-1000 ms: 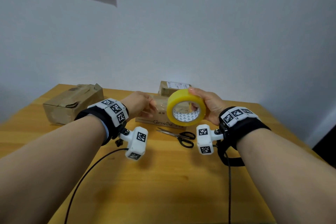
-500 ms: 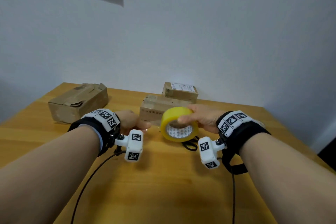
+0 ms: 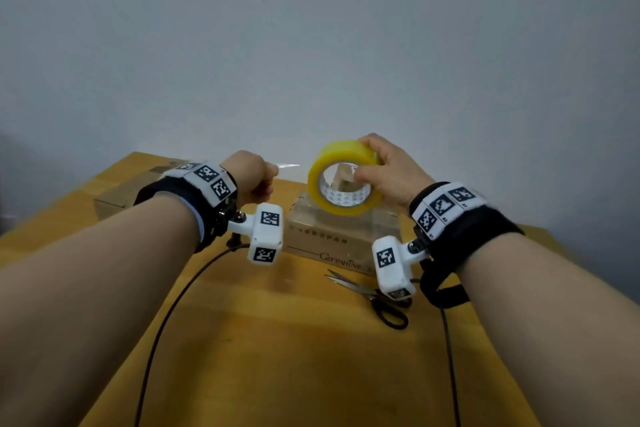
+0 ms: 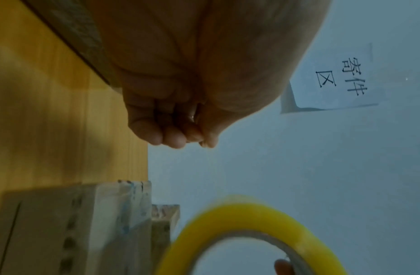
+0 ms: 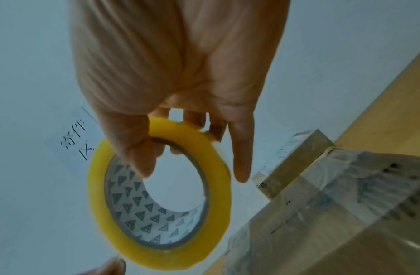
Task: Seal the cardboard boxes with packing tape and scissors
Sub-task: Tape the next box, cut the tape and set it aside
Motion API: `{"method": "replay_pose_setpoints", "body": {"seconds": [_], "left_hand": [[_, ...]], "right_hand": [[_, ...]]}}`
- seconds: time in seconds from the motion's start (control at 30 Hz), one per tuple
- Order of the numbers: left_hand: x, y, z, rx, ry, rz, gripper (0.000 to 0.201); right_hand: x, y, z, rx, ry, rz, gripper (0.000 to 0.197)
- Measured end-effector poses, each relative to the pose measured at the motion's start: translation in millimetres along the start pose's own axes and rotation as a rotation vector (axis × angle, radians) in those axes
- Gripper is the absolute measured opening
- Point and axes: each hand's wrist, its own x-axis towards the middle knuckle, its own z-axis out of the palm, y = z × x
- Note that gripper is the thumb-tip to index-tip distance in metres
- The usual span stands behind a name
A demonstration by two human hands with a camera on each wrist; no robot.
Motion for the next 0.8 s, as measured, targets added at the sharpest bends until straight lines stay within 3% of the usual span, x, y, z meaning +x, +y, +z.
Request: {"method": "replay_pose_setpoints", "body": {"seconds": [0.1,0.33,0.6,0.8], "left_hand": [[24.1,-3.0,-0.3,0.123,0.014,-0.071,0.039],[53.3,-22.6,20.7,0.328,-0.109,-0.228,0.054],[73.6,-36.0,23.8,0.243,-0.021,-0.282,0.053],[82.9,-33.8,21.8,0.051,0.034,-0.197,0.036]], "right_hand": [[13.3,13.6,-3.1,-0.215,0.004,-0.021,0.030],[28.9,27.7,-10.5,-0.279,-0.010,-0.060,0.033],[33.3,38.0,-11.1,-0.454,-0.094,0.000,0.027],[39.2,34.3,-16.9,-0.502,-0.112,0.028,0.033]]}}
